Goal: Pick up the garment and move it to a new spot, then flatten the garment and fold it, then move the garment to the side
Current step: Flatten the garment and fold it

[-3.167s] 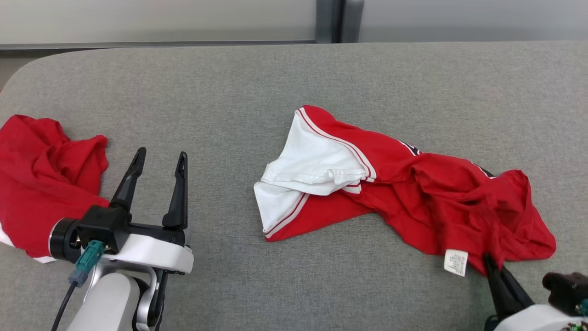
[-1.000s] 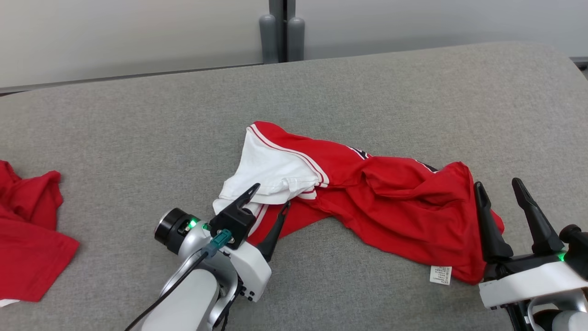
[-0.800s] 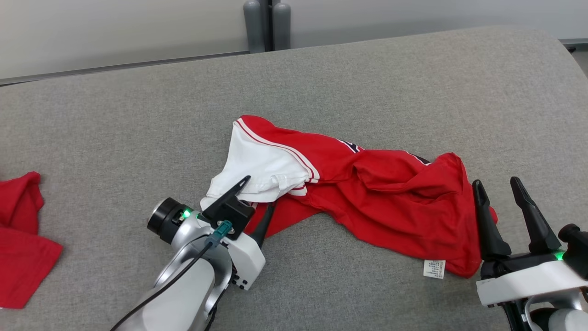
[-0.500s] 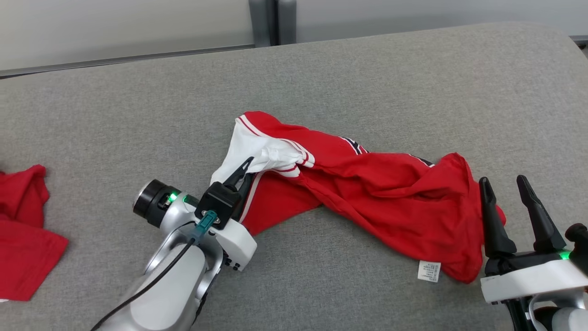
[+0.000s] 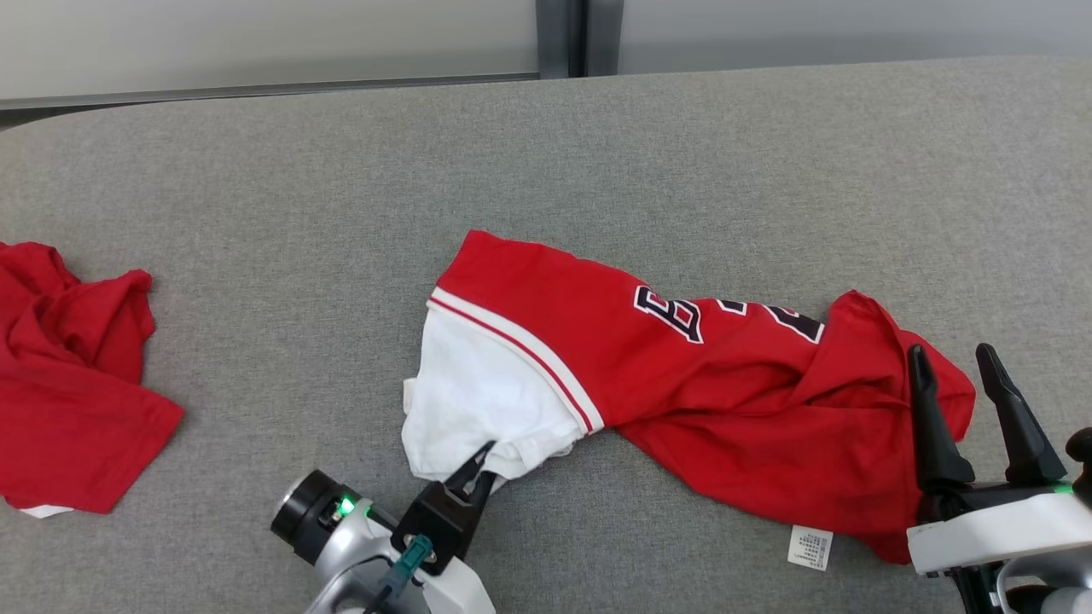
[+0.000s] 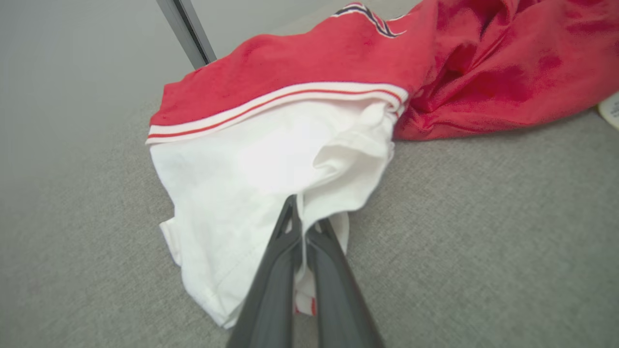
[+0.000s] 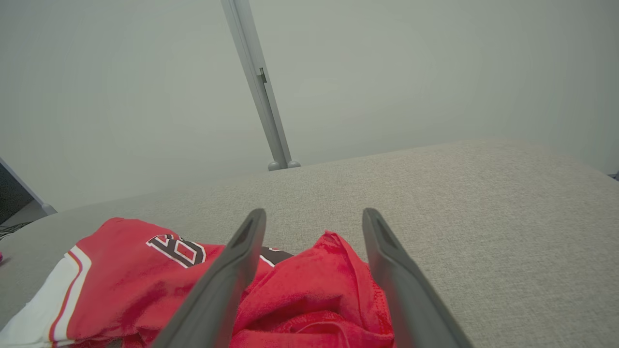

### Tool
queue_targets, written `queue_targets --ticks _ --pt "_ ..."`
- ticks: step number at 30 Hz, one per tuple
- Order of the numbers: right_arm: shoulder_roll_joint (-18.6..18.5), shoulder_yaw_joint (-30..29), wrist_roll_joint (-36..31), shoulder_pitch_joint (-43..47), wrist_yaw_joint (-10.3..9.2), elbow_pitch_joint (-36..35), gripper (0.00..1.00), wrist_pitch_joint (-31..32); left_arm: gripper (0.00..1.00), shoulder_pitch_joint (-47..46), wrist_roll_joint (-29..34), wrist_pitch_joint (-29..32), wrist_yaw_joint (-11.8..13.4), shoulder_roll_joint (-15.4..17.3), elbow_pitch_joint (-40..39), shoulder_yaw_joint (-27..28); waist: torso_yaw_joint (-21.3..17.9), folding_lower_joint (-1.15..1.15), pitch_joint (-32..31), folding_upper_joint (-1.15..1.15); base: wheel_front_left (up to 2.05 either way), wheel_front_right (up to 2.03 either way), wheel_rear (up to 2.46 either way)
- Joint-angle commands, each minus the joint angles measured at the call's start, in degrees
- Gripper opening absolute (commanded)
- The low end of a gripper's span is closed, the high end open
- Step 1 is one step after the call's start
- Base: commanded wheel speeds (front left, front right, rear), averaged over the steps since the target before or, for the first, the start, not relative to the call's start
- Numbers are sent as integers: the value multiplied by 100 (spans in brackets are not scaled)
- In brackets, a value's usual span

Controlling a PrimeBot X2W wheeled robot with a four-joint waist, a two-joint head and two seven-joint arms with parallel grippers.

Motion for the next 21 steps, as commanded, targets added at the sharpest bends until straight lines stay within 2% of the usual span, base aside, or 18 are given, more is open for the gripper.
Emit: queue_targets --ticks 1,4,5,6,7,11,14,21 --pt "6 -5 41 28 -2 4 100 22 0 131 -87 40 30 -23 -45 -26 12 0 -13 0 0 0 0" --pt "20 -32 33 72 -2 5 100 61 0 326 -289 29 13 -146 18 -38 37 0 -35 0 0 0 0" --pt "21 -41 23 89 -2 -1 100 77 21 342 -357 -51 52 -201 14 5 46 0 -48 0 0 0 0" --pt "12 -62 12 108 -2 -16 100 92 97 371 -413 -125 78 -245 15 50 57 0 -63 0 0 0 0" --pt "-19 -97 -40 116 -2 -35 100 105 100 403 -501 -224 76 -301 6 92 72 0 -84 0 0 0 0" --pt "-41 -196 -89 169 -2 -156 100 203 100 515 -959 -596 6 -489 -174 348 120 0 -193 0 0 0 0" --pt "-52 -244 -57 229 -2 -230 100 295 100 533 -1159 -801 8 -494 -428 562 131 0 -288 0 0 0 0" --pt "-129 -257 -224 287 -2 -408 100 456 100 563 -1500 -987 349 -364 -996 1286 140 0 -517 0 0 0 0"
